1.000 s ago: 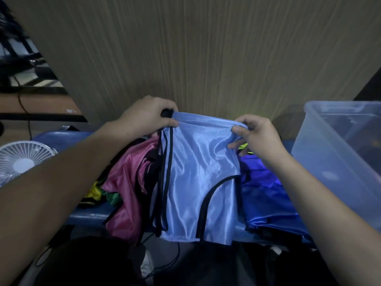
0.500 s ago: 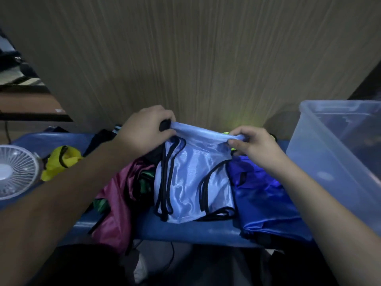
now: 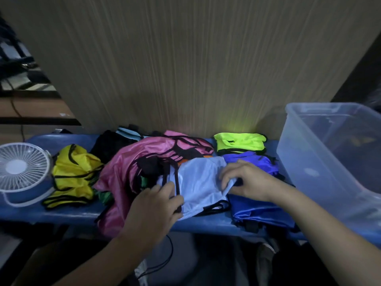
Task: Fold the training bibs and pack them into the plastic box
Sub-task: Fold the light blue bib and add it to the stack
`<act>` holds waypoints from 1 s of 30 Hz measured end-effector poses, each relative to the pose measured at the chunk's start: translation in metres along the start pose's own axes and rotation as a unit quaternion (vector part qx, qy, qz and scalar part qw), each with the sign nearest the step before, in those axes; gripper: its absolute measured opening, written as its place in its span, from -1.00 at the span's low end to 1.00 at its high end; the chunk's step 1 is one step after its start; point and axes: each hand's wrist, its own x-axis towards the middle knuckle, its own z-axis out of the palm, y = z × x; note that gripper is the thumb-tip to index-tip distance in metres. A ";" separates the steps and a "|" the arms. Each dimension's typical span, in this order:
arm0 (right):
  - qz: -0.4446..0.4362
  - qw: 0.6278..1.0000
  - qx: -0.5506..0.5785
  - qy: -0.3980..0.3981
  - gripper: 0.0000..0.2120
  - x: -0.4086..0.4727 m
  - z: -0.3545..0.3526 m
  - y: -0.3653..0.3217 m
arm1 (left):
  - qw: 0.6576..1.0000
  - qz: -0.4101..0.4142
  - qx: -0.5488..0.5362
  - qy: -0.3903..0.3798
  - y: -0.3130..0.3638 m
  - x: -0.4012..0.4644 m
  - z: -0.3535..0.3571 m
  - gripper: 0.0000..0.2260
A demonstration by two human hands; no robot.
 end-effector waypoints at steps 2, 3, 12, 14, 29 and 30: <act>0.014 0.999 -0.026 -0.024 -0.84 0.001 0.006 0.002 | 0.999 -0.014 -0.007 -0.038 0.002 -0.007 0.004 -0.70; 0.016 0.999 -0.037 -0.034 -0.85 0.002 0.009 0.002 | 0.999 -0.016 -0.006 -0.050 0.002 -0.010 0.007 -0.68; 0.057 0.998 0.008 0.012 -0.80 0.025 0.002 0.001 | 0.997 -0.057 0.020 0.045 0.000 0.011 -0.019 -0.68; 0.067 0.990 -0.091 0.088 -0.79 0.044 0.006 0.006 | 0.998 -0.014 0.005 0.067 -0.004 0.035 -0.025 -0.77; 0.150 0.988 -0.037 0.011 -0.76 0.067 0.010 0.015 | 0.981 -0.070 -0.046 -0.175 -0.059 0.096 0.005 -0.58; 0.148 0.988 0.035 0.028 -0.74 0.065 0.004 0.010 | 0.982 -0.072 -0.083 -0.155 -0.063 0.091 0.006 -0.62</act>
